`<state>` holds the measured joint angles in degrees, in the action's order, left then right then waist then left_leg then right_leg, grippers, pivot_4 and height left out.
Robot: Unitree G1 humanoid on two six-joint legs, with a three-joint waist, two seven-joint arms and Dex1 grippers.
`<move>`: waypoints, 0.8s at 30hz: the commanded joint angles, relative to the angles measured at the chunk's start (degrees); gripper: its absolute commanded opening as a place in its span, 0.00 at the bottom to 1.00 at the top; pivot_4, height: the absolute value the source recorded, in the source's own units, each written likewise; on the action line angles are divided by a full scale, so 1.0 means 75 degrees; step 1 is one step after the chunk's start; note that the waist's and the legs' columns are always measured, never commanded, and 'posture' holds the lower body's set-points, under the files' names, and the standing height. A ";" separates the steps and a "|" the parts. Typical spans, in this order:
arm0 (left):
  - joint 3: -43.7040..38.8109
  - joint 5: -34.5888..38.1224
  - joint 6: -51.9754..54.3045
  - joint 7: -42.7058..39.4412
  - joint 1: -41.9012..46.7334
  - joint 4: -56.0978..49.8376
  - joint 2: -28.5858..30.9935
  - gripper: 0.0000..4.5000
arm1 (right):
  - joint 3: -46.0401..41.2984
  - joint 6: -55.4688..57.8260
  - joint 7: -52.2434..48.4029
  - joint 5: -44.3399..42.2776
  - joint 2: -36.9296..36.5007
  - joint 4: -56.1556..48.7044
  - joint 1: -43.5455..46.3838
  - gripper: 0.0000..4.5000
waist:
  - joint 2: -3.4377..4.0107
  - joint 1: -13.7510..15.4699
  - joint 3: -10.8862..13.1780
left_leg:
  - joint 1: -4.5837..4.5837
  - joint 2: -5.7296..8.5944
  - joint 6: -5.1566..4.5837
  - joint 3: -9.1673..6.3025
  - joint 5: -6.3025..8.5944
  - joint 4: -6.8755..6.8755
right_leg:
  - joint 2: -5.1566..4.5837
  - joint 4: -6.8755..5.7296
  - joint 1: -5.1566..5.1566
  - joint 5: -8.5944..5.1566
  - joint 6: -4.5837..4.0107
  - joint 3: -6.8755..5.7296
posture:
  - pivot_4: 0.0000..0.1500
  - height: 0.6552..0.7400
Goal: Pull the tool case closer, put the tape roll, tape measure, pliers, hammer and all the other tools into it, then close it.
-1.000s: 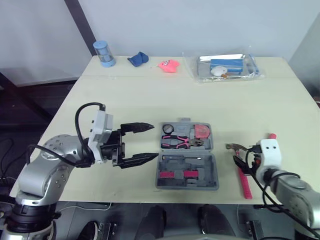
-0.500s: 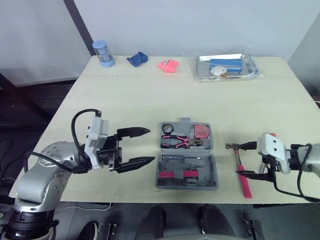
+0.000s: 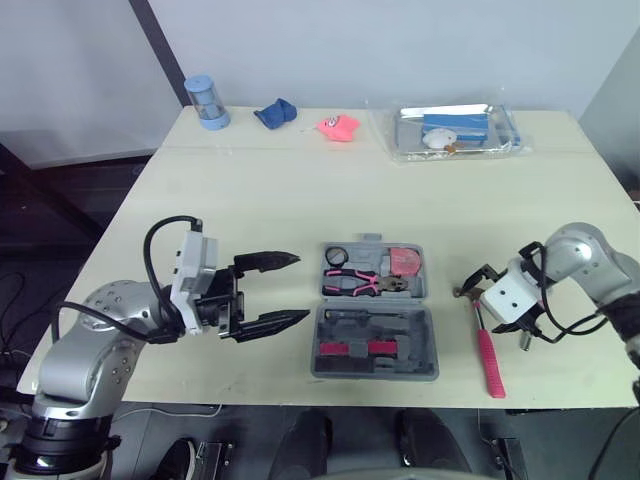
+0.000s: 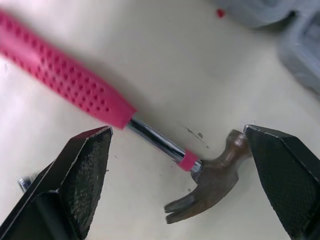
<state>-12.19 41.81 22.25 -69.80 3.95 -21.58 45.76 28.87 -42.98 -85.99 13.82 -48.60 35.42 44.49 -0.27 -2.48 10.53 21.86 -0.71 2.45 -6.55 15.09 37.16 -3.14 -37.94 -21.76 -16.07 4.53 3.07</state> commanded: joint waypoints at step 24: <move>0.0001 0.0267 0.0087 -0.0637 -0.0080 -0.0452 0.0390 1.00 | 0.0856 -0.1682 0.0654 0.1412 0.0756 0.2209 0.1184 0.33 | 0.0003 -0.0105 0.0002 | -0.0009 -0.0001 0.0001 -0.0002 -0.0001 0.0002 | 0.0003 -0.0011 0.0004 0.0001 -0.0002 0.0001 | 1.00 1.00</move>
<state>-11.56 43.94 24.13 -73.91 2.94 -23.58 47.94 35.32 -55.47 -81.79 24.31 -42.89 51.71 53.03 -0.25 -3.27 10.55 21.79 -0.72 2.46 -6.57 15.08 37.18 -3.12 -38.02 -21.73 -16.06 4.52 3.08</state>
